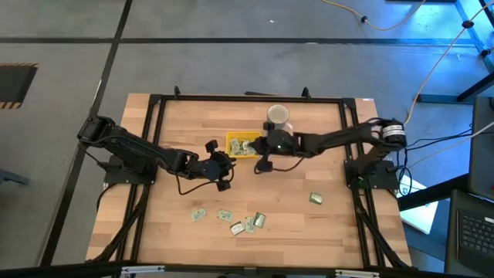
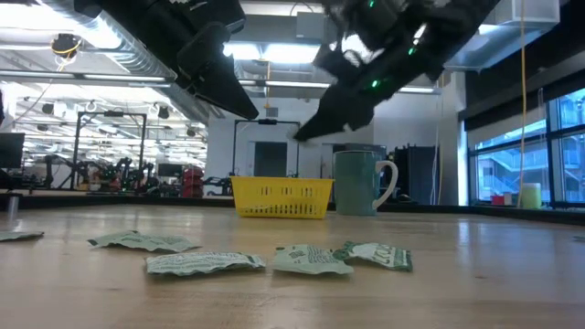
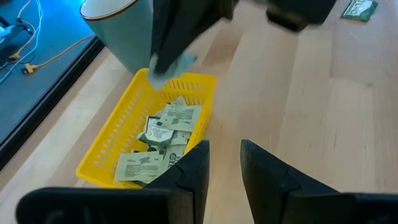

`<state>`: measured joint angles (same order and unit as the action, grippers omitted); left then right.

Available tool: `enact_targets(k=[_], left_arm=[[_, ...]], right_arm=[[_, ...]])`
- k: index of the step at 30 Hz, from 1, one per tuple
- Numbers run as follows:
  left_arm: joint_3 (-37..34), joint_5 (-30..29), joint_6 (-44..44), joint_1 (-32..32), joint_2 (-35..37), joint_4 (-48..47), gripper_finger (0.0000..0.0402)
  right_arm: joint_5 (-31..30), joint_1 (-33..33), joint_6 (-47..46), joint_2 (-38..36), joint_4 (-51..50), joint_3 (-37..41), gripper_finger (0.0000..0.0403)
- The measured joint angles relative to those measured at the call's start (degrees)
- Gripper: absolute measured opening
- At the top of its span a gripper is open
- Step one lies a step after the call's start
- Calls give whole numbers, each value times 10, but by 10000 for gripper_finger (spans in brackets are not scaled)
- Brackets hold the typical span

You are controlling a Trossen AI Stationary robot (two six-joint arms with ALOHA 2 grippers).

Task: Pick and place Stevia / Truvia into bins
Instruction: Put the middle right stevia tea packet into the yellow bin, then put the middle right truvia tea packet into the yellow bin

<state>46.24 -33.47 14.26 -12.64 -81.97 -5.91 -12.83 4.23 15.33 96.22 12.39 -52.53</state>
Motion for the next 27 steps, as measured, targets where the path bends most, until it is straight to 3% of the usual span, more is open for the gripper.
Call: enact_targets(k=[11, 22, 27], left_arm=[[0, 0, 0, 0, 0, -1, 86], [0, -1, 0, 0, 0, -1, 86], [0, -1, 0, 0, 0, -1, 86]], right_arm=[[9, 16, 2, 77, 37, 0, 11], [2, 16, 2, 76, 32, 0, 78], [-23, 6, -5, 29, -6, 0, 100]])
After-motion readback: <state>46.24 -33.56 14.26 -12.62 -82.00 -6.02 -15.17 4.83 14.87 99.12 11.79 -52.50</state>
